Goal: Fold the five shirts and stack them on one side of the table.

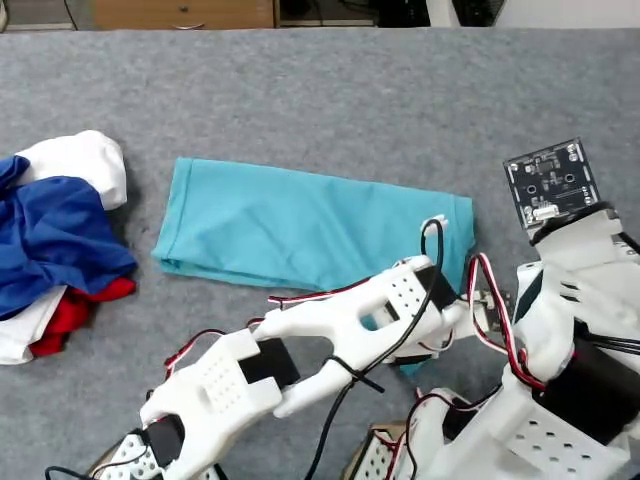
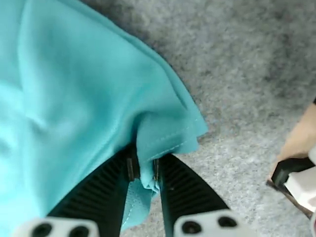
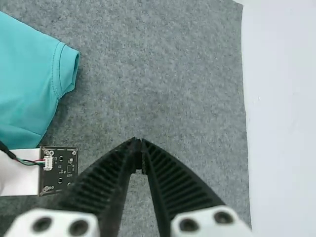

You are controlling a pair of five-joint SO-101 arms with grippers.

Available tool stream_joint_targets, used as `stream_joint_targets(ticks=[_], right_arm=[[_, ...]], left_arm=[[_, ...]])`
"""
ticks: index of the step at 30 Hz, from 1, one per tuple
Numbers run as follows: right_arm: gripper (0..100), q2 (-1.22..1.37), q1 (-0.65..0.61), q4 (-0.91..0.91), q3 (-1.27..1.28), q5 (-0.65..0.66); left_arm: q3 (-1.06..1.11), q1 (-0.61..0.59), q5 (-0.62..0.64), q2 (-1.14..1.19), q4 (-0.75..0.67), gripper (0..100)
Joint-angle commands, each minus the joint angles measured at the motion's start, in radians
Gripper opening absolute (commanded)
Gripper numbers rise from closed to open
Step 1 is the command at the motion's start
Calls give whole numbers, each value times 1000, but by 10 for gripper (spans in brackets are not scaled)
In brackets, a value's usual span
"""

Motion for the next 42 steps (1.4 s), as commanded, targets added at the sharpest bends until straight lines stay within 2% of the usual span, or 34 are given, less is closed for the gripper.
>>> stream_joint_targets(ticks=[1,10,42], right_arm=[[2,-7,-5,-23,1,-9],[2,-7,-5,-23,7,-9],[2,-7,-12,-15,8,-11]], left_arm=[[-75,-25,3,-10,48,19],[-354,-124,-3,2,138,18],[-361,-216,-61,4,37,22]])
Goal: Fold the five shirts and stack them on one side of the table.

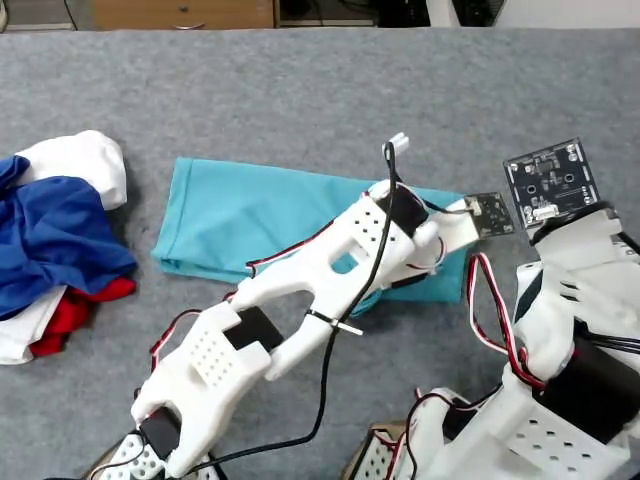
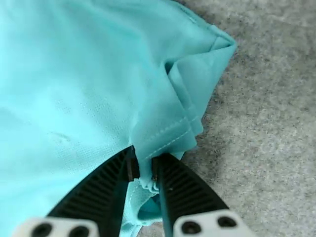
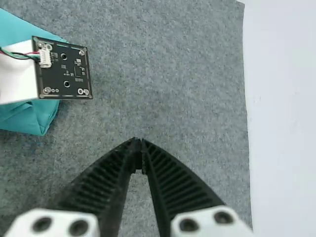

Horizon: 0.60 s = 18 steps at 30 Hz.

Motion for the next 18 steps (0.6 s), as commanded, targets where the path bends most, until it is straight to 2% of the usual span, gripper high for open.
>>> stream_joint_targets(ticks=[1,3,8,18], right_arm=[[2,-7,-12,-15,2,-11],[2,-7,-12,-15,2,-11],[2,-7,-10,-15,4,-11],[2,-7,-7,-15,28,-11]], left_arm=[[-52,-20,-9,-10,-15,22],[-55,-25,-9,-10,-26,29],[-51,-64,-2,-10,-58,126],[-95,-129,-40,94,-80,136]])
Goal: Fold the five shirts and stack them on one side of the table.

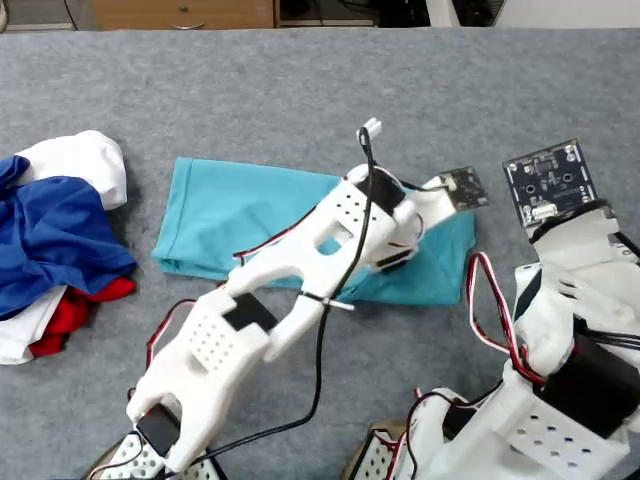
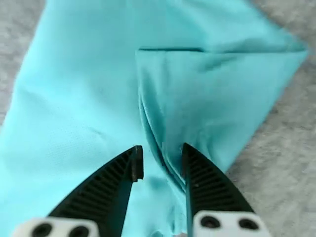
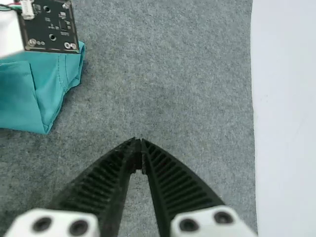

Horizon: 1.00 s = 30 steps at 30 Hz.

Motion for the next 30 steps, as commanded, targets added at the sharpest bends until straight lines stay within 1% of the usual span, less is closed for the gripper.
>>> stream_joint_targets(ticks=[1,7,8,14,20,25,30], right_arm=[[2,-5,-7,-15,-1,-11],[2,-5,-5,-15,-2,-11],[2,-5,-5,-15,-2,-11],[2,-5,-5,-18,-4,-11],[2,-5,-5,-21,-4,-11],[2,-5,-5,-21,-2,-11],[2,-5,-5,-21,-5,-11]], left_arm=[[-81,-37,-32,33,-9,135],[-201,-72,-35,107,-5,136],[-224,-72,-35,108,14,136],[-399,-35,-35,117,195,136],[-503,26,-34,114,390,133],[-466,46,0,107,407,134],[-344,49,-3,107,407,133]])
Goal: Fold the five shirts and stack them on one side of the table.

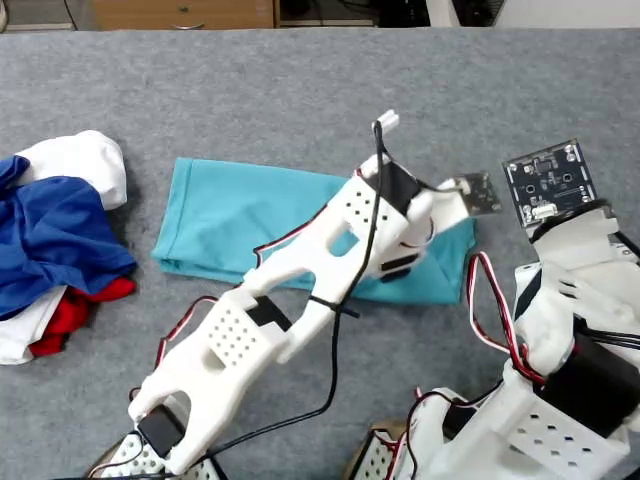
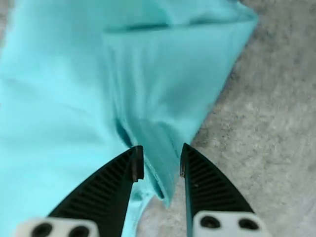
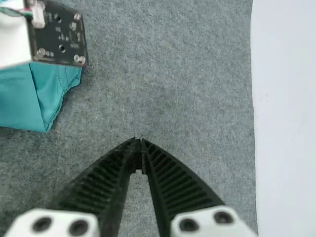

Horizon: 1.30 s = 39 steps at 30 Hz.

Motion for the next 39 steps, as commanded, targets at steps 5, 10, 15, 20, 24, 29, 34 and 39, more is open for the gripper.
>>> stream_joint_targets(ticks=[5,10,15,20,24,29,34,39], right_arm=[[2,-5,-5,-21,-5,-11],[2,-5,-5,-21,-5,-11],[2,-5,-5,-20,-5,-11],[2,-5,-5,-15,-2,-11],[2,-5,-5,-15,-2,-11],[2,-5,-5,-15,-4,-11],[2,-5,-5,-15,-5,-6],[2,-5,-5,-18,-5,-6]], left_arm=[[77,-84,-26,-15,12,132],[75,-161,-69,24,-32,132],[72,-169,-68,133,-83,132],[38,-141,-60,174,-74,132],[-89,-118,-32,176,5,132],[-193,-100,32,134,15,134],[-195,-80,89,19,14,135],[-195,-101,155,-85,14,136]])
